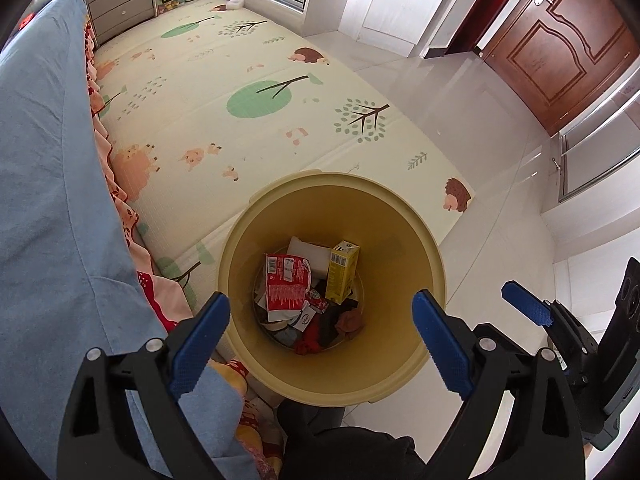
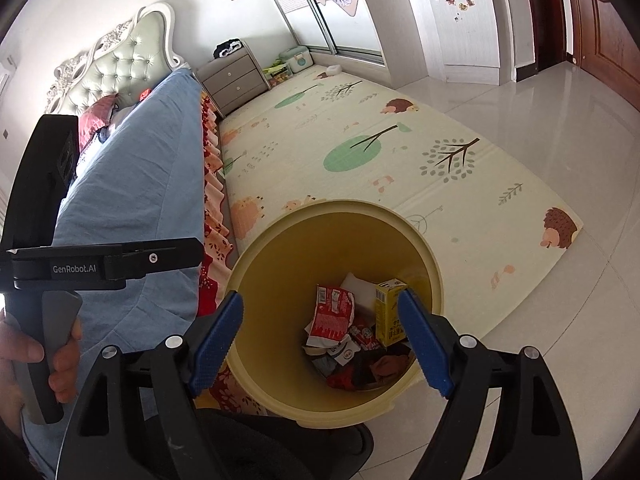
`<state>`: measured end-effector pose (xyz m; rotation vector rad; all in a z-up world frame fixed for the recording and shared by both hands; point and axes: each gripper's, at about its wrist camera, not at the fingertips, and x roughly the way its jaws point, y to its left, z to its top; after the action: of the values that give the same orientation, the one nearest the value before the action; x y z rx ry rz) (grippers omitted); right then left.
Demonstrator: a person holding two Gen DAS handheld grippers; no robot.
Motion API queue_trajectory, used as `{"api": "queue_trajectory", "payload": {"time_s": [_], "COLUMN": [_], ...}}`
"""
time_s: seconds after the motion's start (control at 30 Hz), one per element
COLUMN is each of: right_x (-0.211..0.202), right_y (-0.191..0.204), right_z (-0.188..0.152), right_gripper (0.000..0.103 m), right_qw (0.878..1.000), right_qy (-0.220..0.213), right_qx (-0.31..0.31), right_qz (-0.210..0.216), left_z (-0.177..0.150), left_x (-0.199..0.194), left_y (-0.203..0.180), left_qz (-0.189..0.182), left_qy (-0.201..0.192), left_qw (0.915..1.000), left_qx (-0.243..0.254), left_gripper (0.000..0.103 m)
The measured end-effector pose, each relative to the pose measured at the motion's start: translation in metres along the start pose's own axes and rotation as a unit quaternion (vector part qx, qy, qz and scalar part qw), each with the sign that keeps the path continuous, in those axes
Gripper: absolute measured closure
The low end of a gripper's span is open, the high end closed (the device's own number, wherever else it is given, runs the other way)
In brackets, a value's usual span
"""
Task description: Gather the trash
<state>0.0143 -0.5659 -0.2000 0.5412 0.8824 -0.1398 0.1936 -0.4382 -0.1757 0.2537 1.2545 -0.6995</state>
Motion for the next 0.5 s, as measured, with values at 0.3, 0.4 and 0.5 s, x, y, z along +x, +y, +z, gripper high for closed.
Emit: {"api": "queue_trajectory", "payload": {"time_s": [0.3,0.4,0.5], "right_x": [-0.008,-0.019,-0.031], "right_y": [0.008,0.007,0.010], "right_z": [-0.002,0.000,0.002], "right_gripper": [0.026,0.026,0.026], "right_qw": [1.000,1.000,0.999], "right_qy": [-0.001,-0.017,-0.031], "right_qx": [-0.005,0.009,0.005], "right_qz": [-0.009,-0.006,-0.008], "left_z": [-0.002,-0.003,-0.008], "left_x": [-0.013,-0.030,-0.050], "left_y": [-0.007,-0.014,-0.021], "left_qz": [0.011,0.023,0.019], "left_qy": [-0.035,-0.070,-0.104], "left_qw": [0.9993,0.9971,0.9941], "left_qx": [0.005,0.018,0.025], "left_gripper": [0.011,0.011,0.011]}}
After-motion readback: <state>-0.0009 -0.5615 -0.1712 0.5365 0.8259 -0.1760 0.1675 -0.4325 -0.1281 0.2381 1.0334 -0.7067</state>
